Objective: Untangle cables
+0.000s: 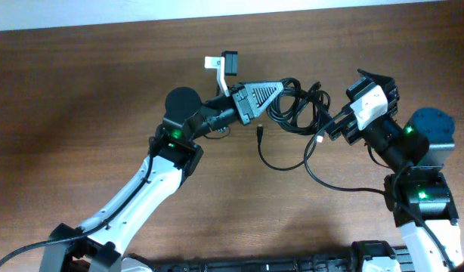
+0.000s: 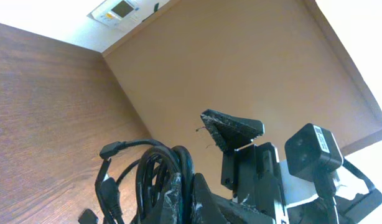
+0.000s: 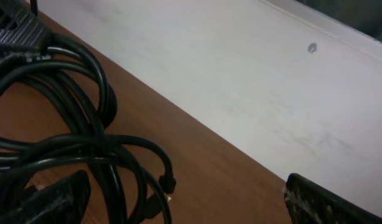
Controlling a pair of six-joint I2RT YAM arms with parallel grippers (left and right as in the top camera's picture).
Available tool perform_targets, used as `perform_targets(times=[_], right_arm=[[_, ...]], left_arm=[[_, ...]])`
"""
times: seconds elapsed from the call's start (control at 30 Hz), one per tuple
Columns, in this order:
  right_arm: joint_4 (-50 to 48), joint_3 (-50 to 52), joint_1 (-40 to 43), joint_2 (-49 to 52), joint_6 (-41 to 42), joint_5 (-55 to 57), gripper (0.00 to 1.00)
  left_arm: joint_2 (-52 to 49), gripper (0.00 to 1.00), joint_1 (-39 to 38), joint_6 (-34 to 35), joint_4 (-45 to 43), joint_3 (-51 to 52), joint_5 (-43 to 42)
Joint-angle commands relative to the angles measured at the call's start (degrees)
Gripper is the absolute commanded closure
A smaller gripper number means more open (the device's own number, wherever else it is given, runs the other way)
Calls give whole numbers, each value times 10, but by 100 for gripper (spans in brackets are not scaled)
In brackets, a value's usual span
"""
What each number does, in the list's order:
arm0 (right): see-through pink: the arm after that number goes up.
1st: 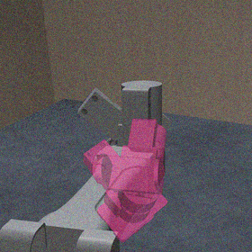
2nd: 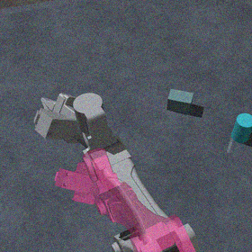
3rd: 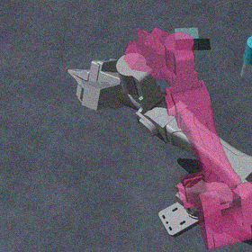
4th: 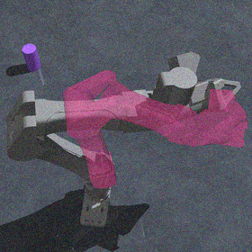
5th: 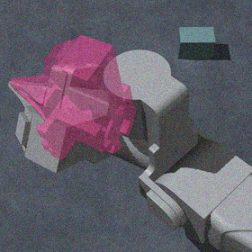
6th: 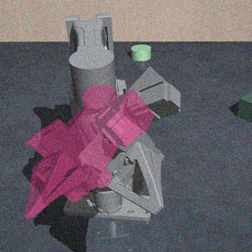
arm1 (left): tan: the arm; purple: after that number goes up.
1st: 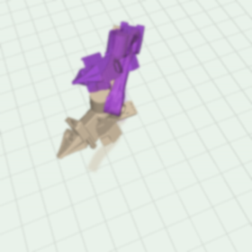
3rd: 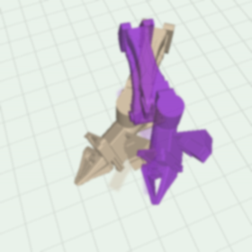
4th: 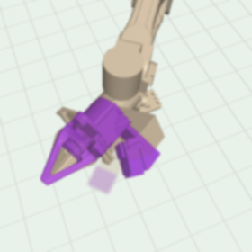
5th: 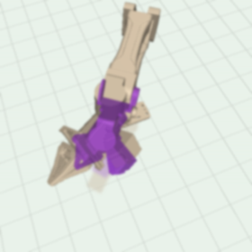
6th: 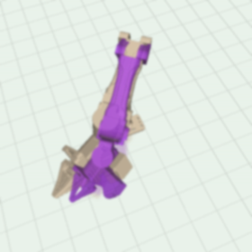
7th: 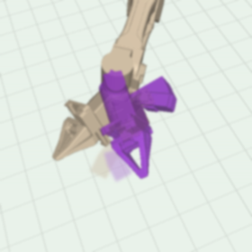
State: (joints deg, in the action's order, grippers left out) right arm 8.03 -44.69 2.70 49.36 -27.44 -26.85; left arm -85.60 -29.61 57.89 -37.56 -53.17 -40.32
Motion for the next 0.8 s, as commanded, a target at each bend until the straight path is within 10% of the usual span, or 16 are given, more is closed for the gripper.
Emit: perform_targets(times=[0.0,0.77], right_arm=[[-12,-7,3,0,-2,23,1],[-57,-6,3,33,-2,35,1]], left_arm=[[11,100,1,-9,-8,-13,-6],[11,100,-17,-5,-40,-13,-9]])
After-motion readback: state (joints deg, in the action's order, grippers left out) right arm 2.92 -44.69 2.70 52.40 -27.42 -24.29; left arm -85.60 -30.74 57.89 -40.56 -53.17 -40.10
